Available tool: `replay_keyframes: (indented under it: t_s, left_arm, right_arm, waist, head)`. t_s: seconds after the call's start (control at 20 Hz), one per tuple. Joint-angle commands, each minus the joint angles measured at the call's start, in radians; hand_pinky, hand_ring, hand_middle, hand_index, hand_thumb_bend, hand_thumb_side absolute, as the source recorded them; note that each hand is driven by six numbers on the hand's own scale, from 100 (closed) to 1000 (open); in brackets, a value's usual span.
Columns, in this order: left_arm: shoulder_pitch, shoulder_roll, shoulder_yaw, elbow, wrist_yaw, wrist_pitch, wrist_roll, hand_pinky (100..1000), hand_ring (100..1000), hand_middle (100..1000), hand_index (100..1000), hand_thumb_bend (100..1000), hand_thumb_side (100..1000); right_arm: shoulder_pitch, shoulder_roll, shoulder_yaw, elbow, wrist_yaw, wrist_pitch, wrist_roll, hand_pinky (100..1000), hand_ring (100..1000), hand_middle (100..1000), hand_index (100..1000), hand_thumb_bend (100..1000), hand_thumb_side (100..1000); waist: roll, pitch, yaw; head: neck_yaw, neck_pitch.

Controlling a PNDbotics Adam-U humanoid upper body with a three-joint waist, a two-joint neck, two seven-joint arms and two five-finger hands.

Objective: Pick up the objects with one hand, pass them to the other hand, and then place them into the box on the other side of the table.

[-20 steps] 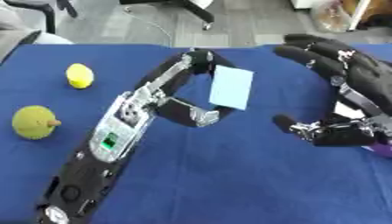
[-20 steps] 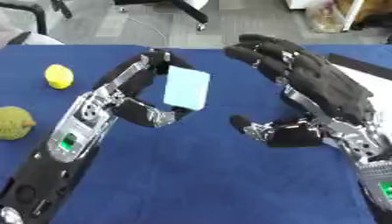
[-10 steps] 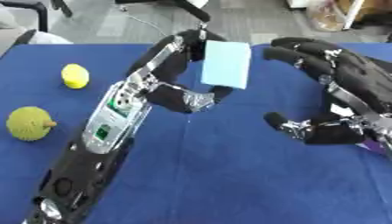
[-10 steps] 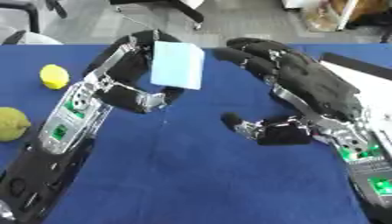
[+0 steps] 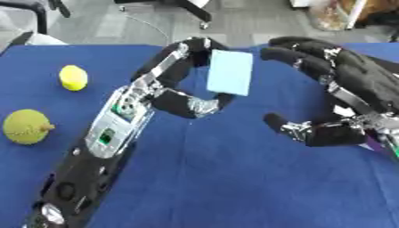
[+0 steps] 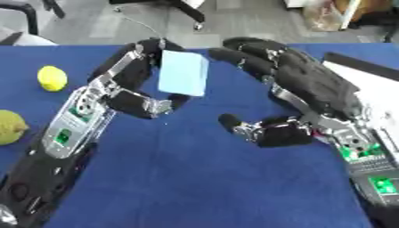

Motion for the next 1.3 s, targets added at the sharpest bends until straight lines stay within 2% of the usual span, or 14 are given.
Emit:
replay_keyframes:
  t_s: [0.05,0.15,0.25,0.3,0.45,0.65,0.7,0.75,0.9,0.95,1.1,1.15,1.2,1.3]
  left_arm:
    - [-0.019,-0.006,-0.001,0.012,-0.025,-0.014,0.007,684,466,440,483,100,100]
    - [-0.02,-0.01,0.0,0.023,-0.037,-0.019,0.01,684,466,440,484,100,100]
    - [-0.021,-0.012,0.001,0.031,-0.047,-0.024,0.012,684,466,440,484,100,100]
    - [-0.021,-0.013,0.001,0.035,-0.052,-0.026,0.012,685,466,440,484,100,100]
    - [-0.024,-0.018,0.002,0.045,-0.062,-0.03,0.014,685,466,440,484,100,100]
    - [-0.03,-0.031,0.002,0.06,-0.082,-0.037,0.017,686,466,440,484,100,100]
    - [-0.031,-0.034,0.003,0.064,-0.089,-0.04,0.019,686,466,440,484,100,100]
    - [-0.032,-0.037,0.004,0.069,-0.095,-0.042,0.022,686,466,440,484,100,100]
    - [-0.034,-0.046,0.007,0.085,-0.109,-0.045,0.032,686,466,440,484,100,100]
    - [-0.034,-0.048,0.007,0.089,-0.113,-0.047,0.034,686,466,440,484,100,100]
    - [-0.035,-0.054,0.001,0.096,-0.127,-0.047,0.044,686,467,441,484,100,100]
    - [-0.036,-0.055,-0.001,0.098,-0.132,-0.047,0.048,686,467,441,484,100,100]
    - [-0.036,-0.056,-0.002,0.1,-0.136,-0.047,0.052,686,467,440,484,100,100]
    - [-0.036,-0.061,-0.003,0.105,-0.141,-0.046,0.06,686,467,441,485,100,100]
  right_arm:
    - [-0.017,0.004,-0.002,-0.021,-0.05,0.011,0.009,803,950,795,979,205,266]
    - [-0.013,0.009,-0.003,-0.021,-0.082,0.025,0.013,783,957,790,984,105,230]
    - [-0.008,0.013,-0.01,-0.021,-0.114,0.041,0.016,774,960,787,985,100,175]
    - [-0.007,0.014,-0.016,-0.021,-0.129,0.051,0.018,770,958,784,984,100,100]
    - [-0.009,0.015,-0.036,-0.021,-0.159,0.08,0.026,763,954,778,980,100,100]
    - [-0.015,0.023,-0.037,-0.021,-0.15,0.12,0.023,753,956,777,984,100,100]
    - [-0.015,0.024,-0.036,-0.021,-0.148,0.128,0.021,752,959,778,987,100,123]
    - [-0.014,0.024,-0.034,-0.021,-0.147,0.137,0.019,746,965,778,992,100,194]
    - [-0.008,0.025,-0.027,-0.021,-0.165,0.162,0.019,740,973,780,998,100,267]
    - [-0.006,0.026,-0.026,-0.021,-0.173,0.17,0.02,728,980,777,1000,100,333]
    - [0.0,0.031,-0.024,-0.021,-0.21,0.203,0.029,714,991,775,1000,100,437]
    - [0.003,0.034,-0.025,-0.021,-0.224,0.217,0.031,693,992,765,1000,100,499]
    - [0.006,0.037,-0.027,-0.021,-0.24,0.235,0.028,680,992,759,999,100,497]
    - [0.006,0.042,-0.037,-0.021,-0.248,0.276,0.022,689,985,757,985,100,392]
  waist:
    - [-0.016,0.006,0.001]
    - [-0.016,0.006,0.001]
    - [-0.016,0.005,0.0]
    - [-0.016,0.005,0.0]
    - [-0.016,0.005,-0.002]
    - [-0.016,0.005,-0.001]
    - [-0.017,0.005,-0.001]
    - [-0.017,0.005,-0.001]
    - [-0.018,0.006,0.001]
    - [-0.018,0.006,0.001]
    - [-0.019,0.007,0.002]
    - [-0.019,0.008,0.002]
    - [-0.02,0.008,0.003]
    - [-0.021,0.008,0.002]
  head:
    - [-0.003,-0.002]
    - [-0.003,-0.002]
    - [-0.003,-0.002]
    - [-0.002,-0.002]
    - [-0.002,-0.002]
    - [-0.003,-0.002]
    - [-0.003,-0.002]
    - [-0.004,-0.002]
    - [-0.005,-0.002]
    - [-0.005,-0.002]
    - [-0.005,-0.002]
    - [-0.005,-0.002]
    - [-0.004,-0.002]
    - [-0.003,-0.002]
